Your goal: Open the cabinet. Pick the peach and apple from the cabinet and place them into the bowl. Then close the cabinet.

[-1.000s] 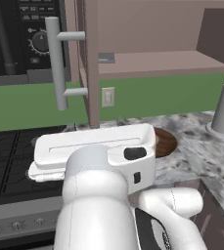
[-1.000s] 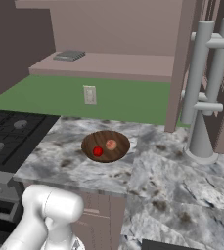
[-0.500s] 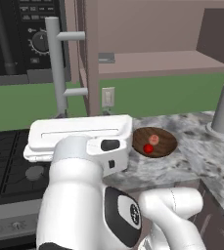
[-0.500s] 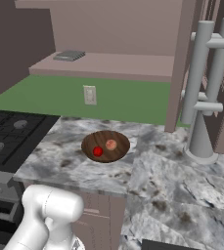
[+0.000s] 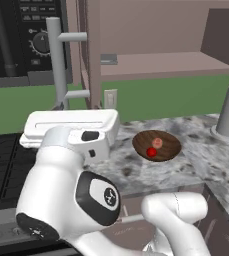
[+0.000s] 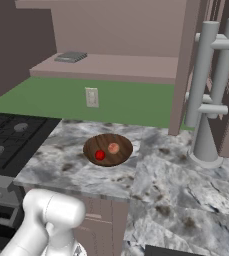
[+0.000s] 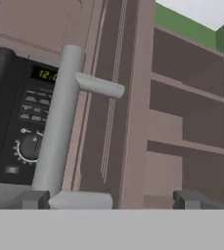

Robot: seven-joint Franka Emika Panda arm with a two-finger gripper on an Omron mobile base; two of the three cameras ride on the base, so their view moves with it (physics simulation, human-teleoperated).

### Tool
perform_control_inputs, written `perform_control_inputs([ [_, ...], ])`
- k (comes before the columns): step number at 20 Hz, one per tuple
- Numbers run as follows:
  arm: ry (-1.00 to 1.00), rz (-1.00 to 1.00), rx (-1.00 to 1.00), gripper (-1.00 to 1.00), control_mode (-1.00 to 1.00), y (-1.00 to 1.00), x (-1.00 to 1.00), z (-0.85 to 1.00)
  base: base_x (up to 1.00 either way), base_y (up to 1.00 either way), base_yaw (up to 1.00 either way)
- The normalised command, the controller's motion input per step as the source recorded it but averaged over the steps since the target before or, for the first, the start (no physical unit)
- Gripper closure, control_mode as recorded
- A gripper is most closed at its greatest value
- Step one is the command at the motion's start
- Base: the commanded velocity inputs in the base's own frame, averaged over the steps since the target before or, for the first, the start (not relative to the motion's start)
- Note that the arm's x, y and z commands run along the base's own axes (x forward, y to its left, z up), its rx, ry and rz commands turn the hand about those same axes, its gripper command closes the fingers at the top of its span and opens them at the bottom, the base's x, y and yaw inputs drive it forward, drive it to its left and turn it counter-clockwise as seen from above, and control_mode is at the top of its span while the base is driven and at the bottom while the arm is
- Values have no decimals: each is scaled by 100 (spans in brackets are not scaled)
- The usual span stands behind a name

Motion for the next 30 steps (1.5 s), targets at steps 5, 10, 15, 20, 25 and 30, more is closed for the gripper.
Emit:
perform_control_inputs([
  [5,0,-24,0,-100,-100,0,19,0,0,0,0],
  [10,0,-22,0,-100,-100,0,20,0,0,0,0],
  [15,7,-8,0,-100,-100,-10,34,0,0,0,0],
  [20,13,-2,0,-100,-100,-23,35,0,0,0,0],
  [25,12,0,0,-100,-100,-31,34,0,0,0,0],
  [30,7,0,0,-100,-100,-49,50,-8,0,0,0],
])
